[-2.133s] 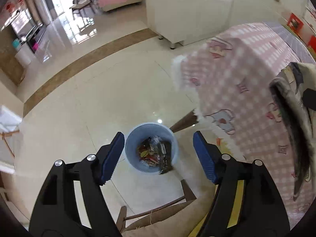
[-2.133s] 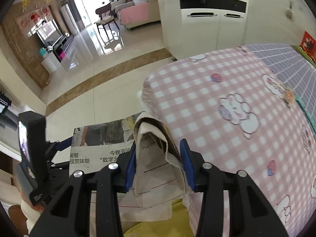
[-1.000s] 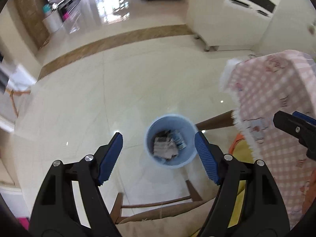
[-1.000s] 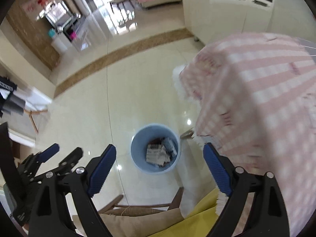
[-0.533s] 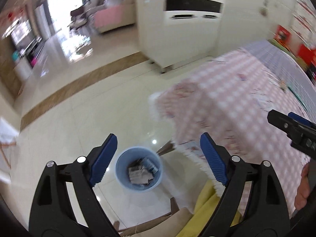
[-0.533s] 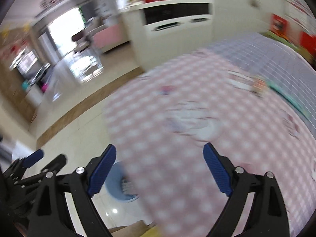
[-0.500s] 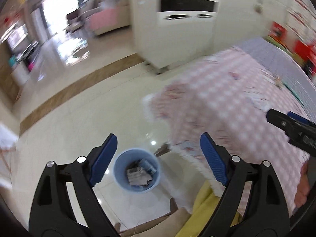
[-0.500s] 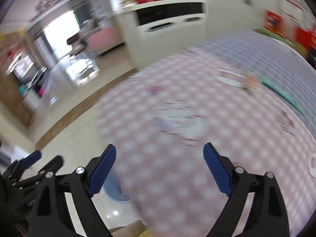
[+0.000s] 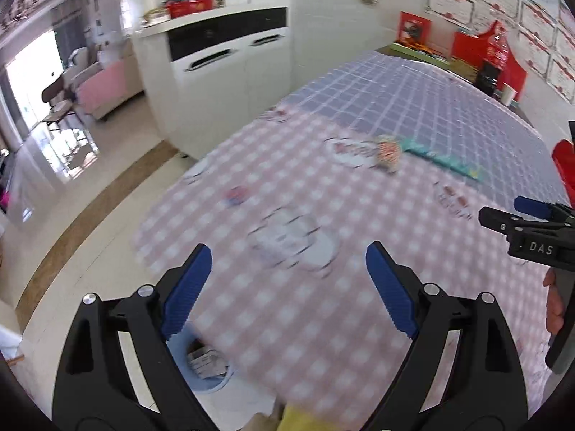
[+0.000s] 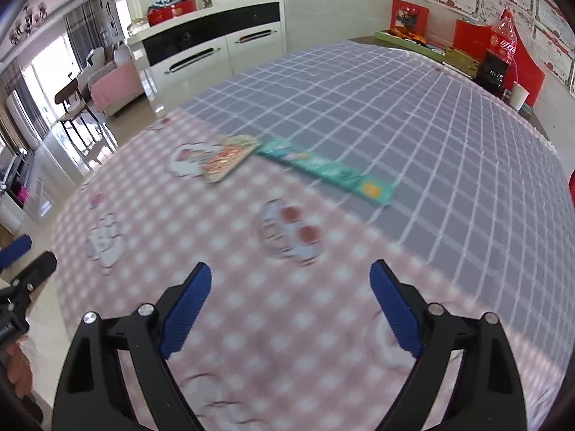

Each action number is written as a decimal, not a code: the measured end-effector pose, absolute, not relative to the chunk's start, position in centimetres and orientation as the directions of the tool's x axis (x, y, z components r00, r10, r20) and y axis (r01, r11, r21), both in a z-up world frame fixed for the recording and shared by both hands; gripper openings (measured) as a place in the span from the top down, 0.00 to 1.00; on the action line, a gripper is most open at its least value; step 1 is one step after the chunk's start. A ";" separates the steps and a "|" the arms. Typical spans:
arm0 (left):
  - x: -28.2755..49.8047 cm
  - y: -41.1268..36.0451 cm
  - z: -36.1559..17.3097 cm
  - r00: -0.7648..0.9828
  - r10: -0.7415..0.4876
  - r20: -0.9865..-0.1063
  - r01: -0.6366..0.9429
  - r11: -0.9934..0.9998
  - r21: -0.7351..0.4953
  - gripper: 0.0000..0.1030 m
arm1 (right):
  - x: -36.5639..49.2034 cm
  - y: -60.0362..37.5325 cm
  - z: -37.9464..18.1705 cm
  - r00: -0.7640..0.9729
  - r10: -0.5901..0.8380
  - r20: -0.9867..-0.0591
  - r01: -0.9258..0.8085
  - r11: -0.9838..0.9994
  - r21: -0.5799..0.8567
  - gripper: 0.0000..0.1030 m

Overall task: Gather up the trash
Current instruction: 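Move both tools back over the table, then grasp the teal toothpaste tube with the right tool while the left tool grasps the red-patterned cup, then carry the tube and cup over the blue bin and open both tools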

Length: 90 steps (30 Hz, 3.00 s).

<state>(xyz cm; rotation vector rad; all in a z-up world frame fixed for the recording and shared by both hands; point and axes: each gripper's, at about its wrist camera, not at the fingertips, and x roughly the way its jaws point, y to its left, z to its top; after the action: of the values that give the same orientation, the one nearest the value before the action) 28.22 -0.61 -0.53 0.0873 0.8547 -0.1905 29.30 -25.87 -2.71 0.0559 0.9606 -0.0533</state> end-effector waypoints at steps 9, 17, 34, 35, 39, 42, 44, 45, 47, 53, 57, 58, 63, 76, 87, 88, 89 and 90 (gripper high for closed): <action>34.3 -8.1 -2.5 0.601 -0.065 -0.797 0.256 0.960 0.115 0.15 | 35.5 -28.6 -4.1 0.510 -0.055 -0.858 -0.037 0.996 -0.086 0.14; 38.5 -11.4 -3.3 0.562 -0.135 -0.816 0.329 0.942 0.071 0.14 | 40.2 -29.3 -6.5 0.489 -0.036 -0.871 -0.075 0.994 -0.083 0.15; 44.4 -13.6 -7.0 0.484 -0.115 -0.868 0.257 0.966 0.016 0.23 | 38.2 -34.2 -6.9 0.466 -0.129 -0.875 0.214 0.976 -0.030 0.99; 44.4 -13.8 -6.9 0.485 -0.127 -0.865 0.269 0.963 0.009 0.29 | 37.6 -34.3 -6.9 0.459 -0.122 -0.880 0.219 0.976 -0.021 0.99; 43.6 -13.3 -6.1 0.485 -0.079 -0.871 0.224 0.974 0.036 0.75 | 34.5 -34.7 -7.0 0.435 -0.091 -0.896 0.215 0.977 0.005 0.99; 42.9 -12.4 -5.9 0.487 -0.055 -0.872 0.207 0.977 0.054 0.77 | 32.8 -34.6 -6.4 0.446 -0.062 -0.893 0.197 0.980 0.031 0.97; 41.9 -11.2 -5.8 0.479 -0.074 -0.875 0.204 0.979 0.029 0.77 | 33.0 -34.8 -5.7 0.464 -0.060 -0.884 0.193 0.981 0.035 0.75; 41.5 -10.7 -5.7 0.474 -0.090 -0.876 0.201 0.980 0.008 0.77 | 33.0 -34.7 -5.3 0.477 -0.067 -0.877 0.190 0.981 0.028 0.43; 40.8 -9.7 -5.4 0.480 -0.110 -0.870 0.194 0.981 -0.017 0.77 | 33.6 -34.9 -4.6 0.523 -0.112 -0.845 0.201 0.980 -0.006 0.32; 39.8 -8.0 -3.7 0.544 -0.109 -0.832 0.183 0.983 -0.009 0.77 | 38.9 -36.6 -5.7 0.492 -0.105 -0.864 0.218 0.976 0.005 0.33; 40.5 -7.3 -3.1 0.562 -0.112 -0.820 0.167 0.986 -0.019 0.77 | 42.0 -36.1 -6.3 0.490 -0.117 -0.864 0.176 0.984 -0.034 0.49; 40.6 -7.1 -3.0 0.564 -0.115 -0.818 0.165 0.986 -0.025 0.77 | 42.6 -36.0 -6.6 0.475 -0.114 -0.872 0.174 0.984 -0.033 0.54; 40.7 -6.5 -2.6 0.583 -0.124 -0.803 0.169 0.985 -0.030 0.77 | 43.9 -37.0 -7.1 0.493 -0.045 -0.869 0.199 0.978 0.062 0.73; 37.3 -4.0 -1.1 0.608 -0.119 -0.785 0.147 0.988 -0.036 0.77 | 35.8 -34.4 -1.9 0.602 0.134 -0.787 0.137 0.954 0.266 0.92; 32.4 1.1 0.3 0.646 -0.101 -0.757 0.095 0.994 -0.051 0.77 | 30.3 -30.1 1.3 0.641 0.201 -0.741 0.050 0.952 0.302 0.93; 32.0 1.7 0.3 0.648 -0.094 -0.755 0.085 0.995 -0.051 0.77 | 30.0 -29.5 1.6 0.647 0.209 -0.733 0.036 0.952 0.304 0.93; 31.5 2.6 0.3 0.649 -0.087 -0.755 0.070 0.996 -0.054 0.77 | 29.5 -28.4 2.1 0.655 0.226 -0.721 0.011 0.951 0.308 0.93; 31.1 3.4 0.2 0.648 -0.081 -0.757 0.056 0.997 -0.058 0.77 | 29.3 -27.5 2.5 0.658 0.243 -0.713 -0.014 0.950 0.311 0.93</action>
<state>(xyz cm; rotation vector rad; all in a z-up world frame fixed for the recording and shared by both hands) 31.13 3.37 0.23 -0.0302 0.8621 -0.0780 29.26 -27.51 2.50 0.2908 0.8434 0.1474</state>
